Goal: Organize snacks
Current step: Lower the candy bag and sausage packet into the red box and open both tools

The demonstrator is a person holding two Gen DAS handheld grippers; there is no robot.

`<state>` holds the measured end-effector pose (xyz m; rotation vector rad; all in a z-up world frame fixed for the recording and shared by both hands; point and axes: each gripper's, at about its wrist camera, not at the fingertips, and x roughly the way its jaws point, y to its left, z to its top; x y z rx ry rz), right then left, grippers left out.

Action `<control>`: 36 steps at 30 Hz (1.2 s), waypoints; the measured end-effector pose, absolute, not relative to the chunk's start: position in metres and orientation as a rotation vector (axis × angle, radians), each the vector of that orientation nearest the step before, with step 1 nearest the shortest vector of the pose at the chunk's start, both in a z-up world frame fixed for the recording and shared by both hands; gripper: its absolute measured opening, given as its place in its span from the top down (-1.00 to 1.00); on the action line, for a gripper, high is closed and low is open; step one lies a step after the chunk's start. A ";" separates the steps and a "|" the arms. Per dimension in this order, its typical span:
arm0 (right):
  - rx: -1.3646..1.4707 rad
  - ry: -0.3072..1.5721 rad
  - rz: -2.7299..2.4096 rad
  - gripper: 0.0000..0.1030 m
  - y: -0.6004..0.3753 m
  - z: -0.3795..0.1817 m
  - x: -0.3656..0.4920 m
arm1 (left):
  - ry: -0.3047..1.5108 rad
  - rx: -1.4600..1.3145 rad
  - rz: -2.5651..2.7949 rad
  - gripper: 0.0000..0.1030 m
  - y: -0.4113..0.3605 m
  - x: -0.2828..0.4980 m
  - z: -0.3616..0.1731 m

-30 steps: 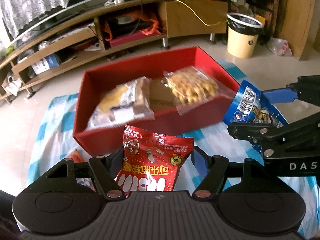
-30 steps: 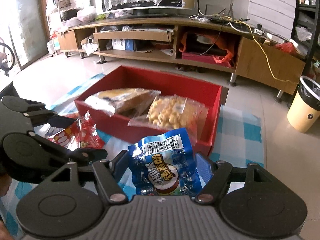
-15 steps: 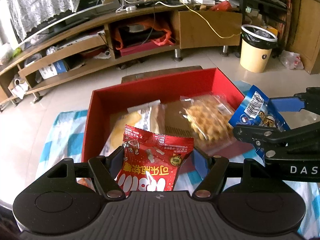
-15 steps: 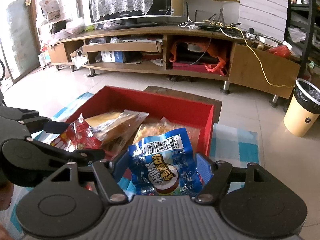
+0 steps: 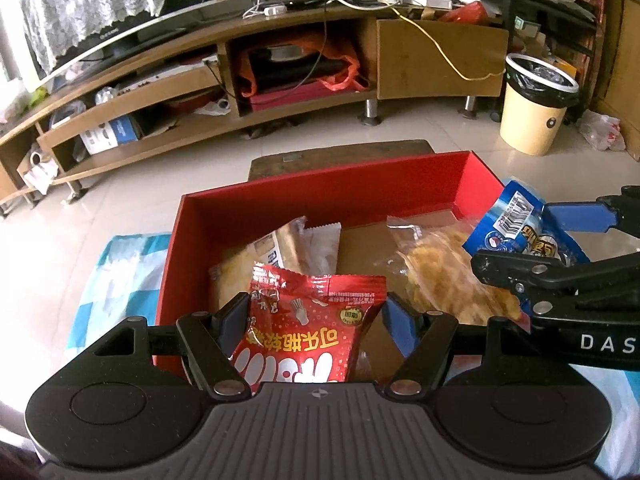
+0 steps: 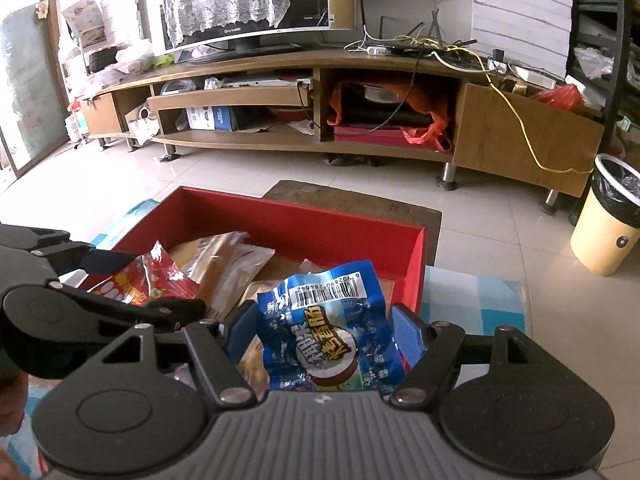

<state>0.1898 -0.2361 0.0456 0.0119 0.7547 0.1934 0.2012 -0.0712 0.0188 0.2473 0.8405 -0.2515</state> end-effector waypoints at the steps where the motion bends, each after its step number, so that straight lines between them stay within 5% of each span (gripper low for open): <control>1: 0.013 0.755 0.193 -0.31 -0.236 0.045 0.192 | 0.843 0.245 -0.249 -0.49 -0.071 0.203 0.017; 36: -0.022 0.753 0.166 -0.33 -0.210 0.016 0.283 | 0.835 0.209 -0.176 -0.56 -0.063 0.238 0.001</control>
